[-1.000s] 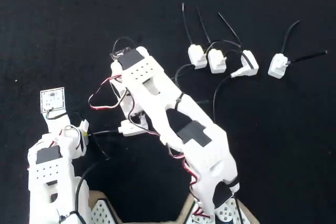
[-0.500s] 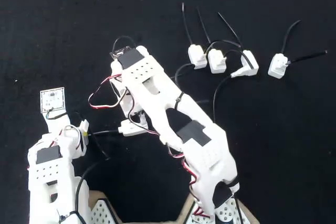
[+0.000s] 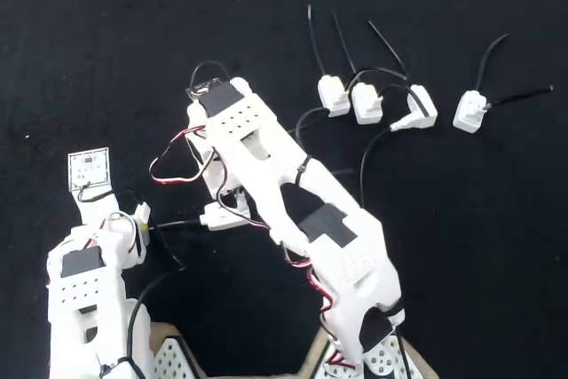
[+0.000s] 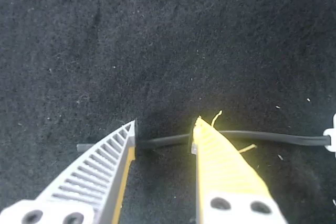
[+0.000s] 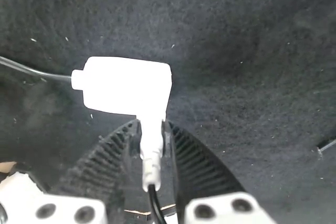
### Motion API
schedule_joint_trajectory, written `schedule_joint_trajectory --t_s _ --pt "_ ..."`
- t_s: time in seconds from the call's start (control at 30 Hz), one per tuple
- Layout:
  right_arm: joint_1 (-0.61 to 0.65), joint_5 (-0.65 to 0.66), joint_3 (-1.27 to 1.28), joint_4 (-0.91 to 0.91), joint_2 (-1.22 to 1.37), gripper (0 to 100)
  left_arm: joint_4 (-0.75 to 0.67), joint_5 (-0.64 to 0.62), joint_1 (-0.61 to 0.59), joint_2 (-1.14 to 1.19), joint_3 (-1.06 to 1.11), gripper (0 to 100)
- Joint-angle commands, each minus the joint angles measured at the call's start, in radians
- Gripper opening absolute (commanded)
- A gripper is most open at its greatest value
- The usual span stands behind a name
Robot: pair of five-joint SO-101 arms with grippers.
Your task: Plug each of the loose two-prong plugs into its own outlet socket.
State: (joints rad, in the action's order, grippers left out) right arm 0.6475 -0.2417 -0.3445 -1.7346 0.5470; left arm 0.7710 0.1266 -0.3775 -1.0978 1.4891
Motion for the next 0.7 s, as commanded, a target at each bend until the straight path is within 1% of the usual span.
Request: schedule_joint_trajectory --t_s 0.0,0.67 --pt "-0.023 -0.003 -0.033 -0.028 0.004 1.1 -0.008 -0.006 -0.015 -0.006 -0.002 18" --pt "-0.017 -0.005 -0.047 -0.028 0.004 1.1 -0.008 -0.006 -0.015 -0.006 -0.002 18"
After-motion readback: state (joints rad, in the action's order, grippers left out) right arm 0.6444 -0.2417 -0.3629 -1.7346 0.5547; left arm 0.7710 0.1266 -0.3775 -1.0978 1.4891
